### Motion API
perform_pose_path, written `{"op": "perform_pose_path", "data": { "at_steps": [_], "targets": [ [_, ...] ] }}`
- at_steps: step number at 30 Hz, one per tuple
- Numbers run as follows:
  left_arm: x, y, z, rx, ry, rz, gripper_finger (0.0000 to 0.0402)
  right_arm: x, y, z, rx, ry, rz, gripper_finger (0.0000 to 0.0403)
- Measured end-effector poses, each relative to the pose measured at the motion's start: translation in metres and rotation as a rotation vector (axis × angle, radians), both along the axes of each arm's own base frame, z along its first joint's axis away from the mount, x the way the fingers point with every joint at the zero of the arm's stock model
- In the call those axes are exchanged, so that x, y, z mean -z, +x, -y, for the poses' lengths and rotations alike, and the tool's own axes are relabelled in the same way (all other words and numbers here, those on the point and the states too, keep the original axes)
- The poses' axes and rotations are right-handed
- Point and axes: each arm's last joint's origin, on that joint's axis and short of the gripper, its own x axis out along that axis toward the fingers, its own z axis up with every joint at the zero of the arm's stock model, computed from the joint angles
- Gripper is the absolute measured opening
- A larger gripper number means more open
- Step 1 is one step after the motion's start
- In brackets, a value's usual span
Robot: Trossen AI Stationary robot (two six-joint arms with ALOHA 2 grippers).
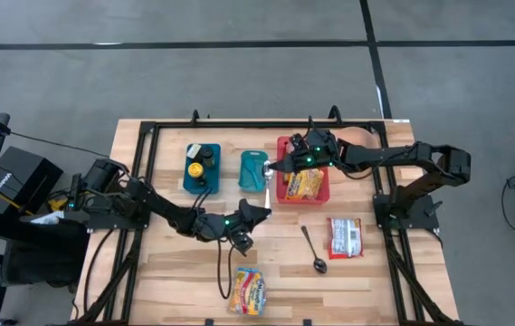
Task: Pick & Place Food Item
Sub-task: Put the silver spoon into the green bin
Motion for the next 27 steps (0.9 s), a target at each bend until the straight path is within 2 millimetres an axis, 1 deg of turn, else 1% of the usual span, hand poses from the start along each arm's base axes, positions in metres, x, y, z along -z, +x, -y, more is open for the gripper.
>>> {"op": "perform_pose_path", "data": {
  "at_steps": [4, 7, 12, 27],
  "targets": [
    [-0.0001, 0.0, 0.0001, 0.001, -0.001, 0.001, 0.0134, 0.0, 0.0, 0.0, 0.0, 0.0, 0.0, 0.0],
    [0.0, 0.0009, -0.0028, -0.008, -0.002, 0.002, 0.0123, 0.0, 0.0, 0.0, -0.001, 0.0, 0.0, 0.0],
    [0.0002, 0.0023, -0.0076, -0.023, -0.012, 0.005, 0.0095, 0.0, 0.0001, -0.0003, -0.001, 0.001, 0.0, 0.0],
    [-0.0001, 0.0028, -0.007, 0.001, -0.035, 0.013, 0.0013, 0.0016, -0.0002, -0.0003, -0.006, 0.01, -0.01, 0.0]
  ]
}}
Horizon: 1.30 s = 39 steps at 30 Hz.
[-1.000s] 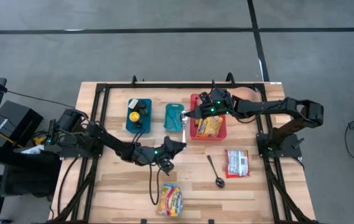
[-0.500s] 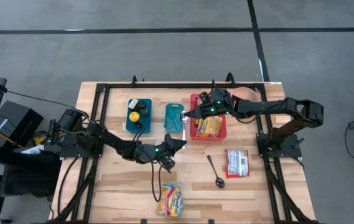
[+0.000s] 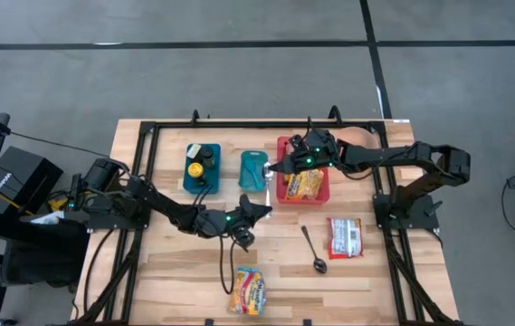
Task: Pick & Place Food Item
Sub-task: Put the silver spoon into the green bin
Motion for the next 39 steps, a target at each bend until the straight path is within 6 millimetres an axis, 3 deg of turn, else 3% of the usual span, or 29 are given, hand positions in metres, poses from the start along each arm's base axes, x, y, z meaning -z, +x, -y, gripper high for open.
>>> {"op": "perform_pose_path", "data": {
  "at_steps": [10, 24, 39],
  "targets": [
    [0.0004, -0.0001, 0.0001, 0.001, -0.002, -0.003, 0.0012, -0.0001, 0.0, 0.0, -0.003, -0.005, 0.003, 0.0006],
    [0.0002, -0.0004, -0.0005, -0.021, -0.003, 0.002, 0.0005, -0.0003, 0.0, 0.0, -0.011, -0.022, 0.004, 0.0074],
    [0.0017, -0.0017, -0.0025, -0.102, 0.008, 0.0, 0.0005, 0.0045, -0.0065, 0.0057, -0.076, -0.061, -0.062, 0.0079]
  ]
}}
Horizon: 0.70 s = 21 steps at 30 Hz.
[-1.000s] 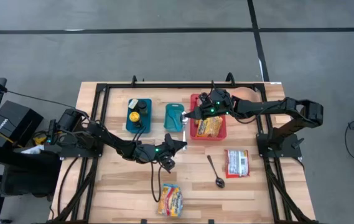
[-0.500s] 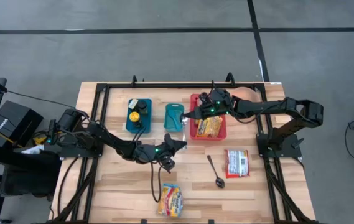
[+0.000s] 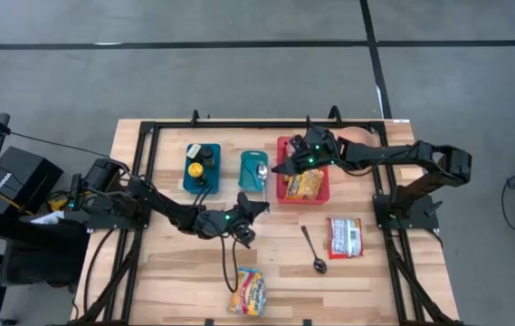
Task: Pick & Place Food Item
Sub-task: Put the silver spoon into the green bin
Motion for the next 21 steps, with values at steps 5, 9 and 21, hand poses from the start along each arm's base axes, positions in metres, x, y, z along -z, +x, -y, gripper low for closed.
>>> {"op": "perform_pose_path", "data": {
  "at_steps": [5, 9, 21],
  "targets": [
    [-0.003, -0.001, -0.001, -0.046, 0.008, 0.009, 0.0005, -0.01, -0.005, -0.002, -0.039, -0.052, 0.04, 0.0079],
    [-0.018, -0.005, -0.006, -0.059, -0.04, 0.06, 0.0005, -0.027, -0.013, -0.009, -0.068, -0.109, 0.085, 0.0079],
    [-0.023, -0.037, -0.056, 0.009, -0.453, 0.143, 0.0005, -0.077, -0.042, -0.046, -0.089, -0.28, 0.242, 0.0079]
  ]
}}
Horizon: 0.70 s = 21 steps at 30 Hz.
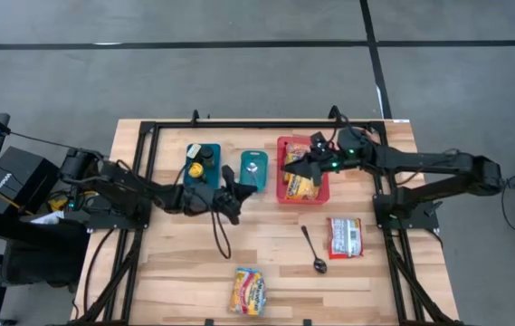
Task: Pick & Place Food Item
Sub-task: Put the silver spoon into the green bin
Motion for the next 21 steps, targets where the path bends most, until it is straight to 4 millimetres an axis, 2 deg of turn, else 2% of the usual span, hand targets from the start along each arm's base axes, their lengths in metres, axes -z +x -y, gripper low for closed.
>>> {"op": "perform_pose_path", "data": {
  "at_steps": [6, 13, 16, 21],
  "targets": [
    [0.02, -0.009, -0.018, -0.035, -0.041, 0.028, 0.0005, -0.003, -0.003, -0.009, 0.026, -0.064, -0.008, 0.0079],
    [0.022, -0.011, -0.029, -0.047, -0.084, 0.065, 0.0005, 0.005, 0.002, -0.017, -0.007, -0.109, -0.046, 0.0079],
    [0.026, -0.008, -0.032, -0.06, -0.095, 0.064, 0.0005, 0.004, 0.003, -0.022, -0.006, -0.136, -0.04, 0.0079],
    [0.046, 0.0, -0.038, -0.101, -0.095, 0.047, 0.0005, 0.004, 0.004, -0.028, 0.045, -0.171, -0.046, 0.0079]
  ]
}}
